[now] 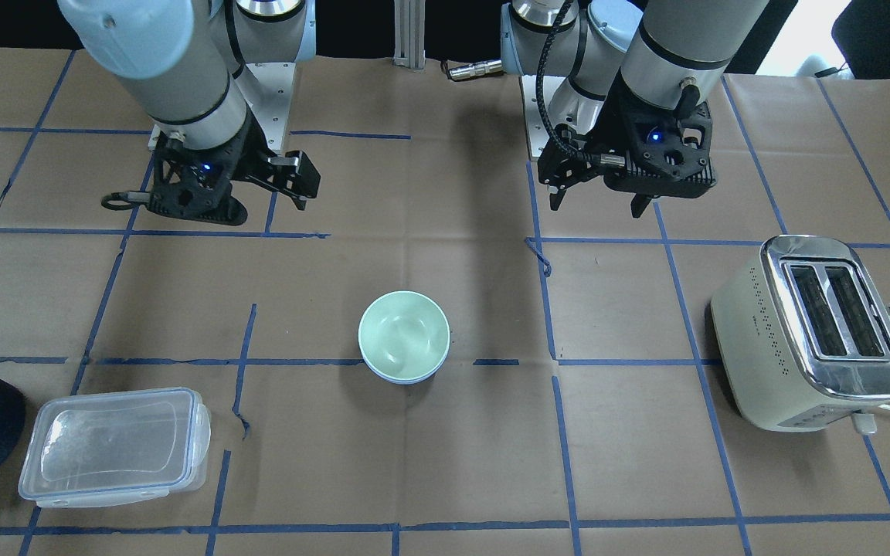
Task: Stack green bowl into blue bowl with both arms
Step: 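Open the right gripper and raise it away from the stacked bowls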
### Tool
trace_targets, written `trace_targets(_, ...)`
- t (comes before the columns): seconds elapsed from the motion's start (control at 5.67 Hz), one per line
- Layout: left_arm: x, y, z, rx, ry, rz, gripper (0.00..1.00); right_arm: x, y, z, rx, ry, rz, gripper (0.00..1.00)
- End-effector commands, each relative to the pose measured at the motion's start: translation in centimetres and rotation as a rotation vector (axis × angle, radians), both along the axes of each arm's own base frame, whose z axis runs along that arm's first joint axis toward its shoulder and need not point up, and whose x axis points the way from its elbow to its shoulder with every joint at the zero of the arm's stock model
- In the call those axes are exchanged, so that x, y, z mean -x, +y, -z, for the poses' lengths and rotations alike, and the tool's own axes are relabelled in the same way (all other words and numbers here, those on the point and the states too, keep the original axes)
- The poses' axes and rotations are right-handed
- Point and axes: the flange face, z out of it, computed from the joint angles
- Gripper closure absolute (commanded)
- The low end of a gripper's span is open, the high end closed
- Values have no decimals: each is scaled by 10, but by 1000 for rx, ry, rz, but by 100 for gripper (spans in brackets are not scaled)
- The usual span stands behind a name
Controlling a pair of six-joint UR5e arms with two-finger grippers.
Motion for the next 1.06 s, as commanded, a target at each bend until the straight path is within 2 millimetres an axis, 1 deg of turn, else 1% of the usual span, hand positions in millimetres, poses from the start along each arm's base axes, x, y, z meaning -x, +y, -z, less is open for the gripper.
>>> trace_targets(0.0, -1, 0, 0, 0, 0, -1, 1, 34, 21, -31, 7, 42, 0, 0)
trace_targets(0.53, -1, 0, 0, 0, 0, -1, 1, 38, 24, -41, 42, 52, 1, 0)
trace_targets(0.88, -1, 0, 0, 0, 0, -1, 1, 37, 21, -42, 67, 50, 2, 0)
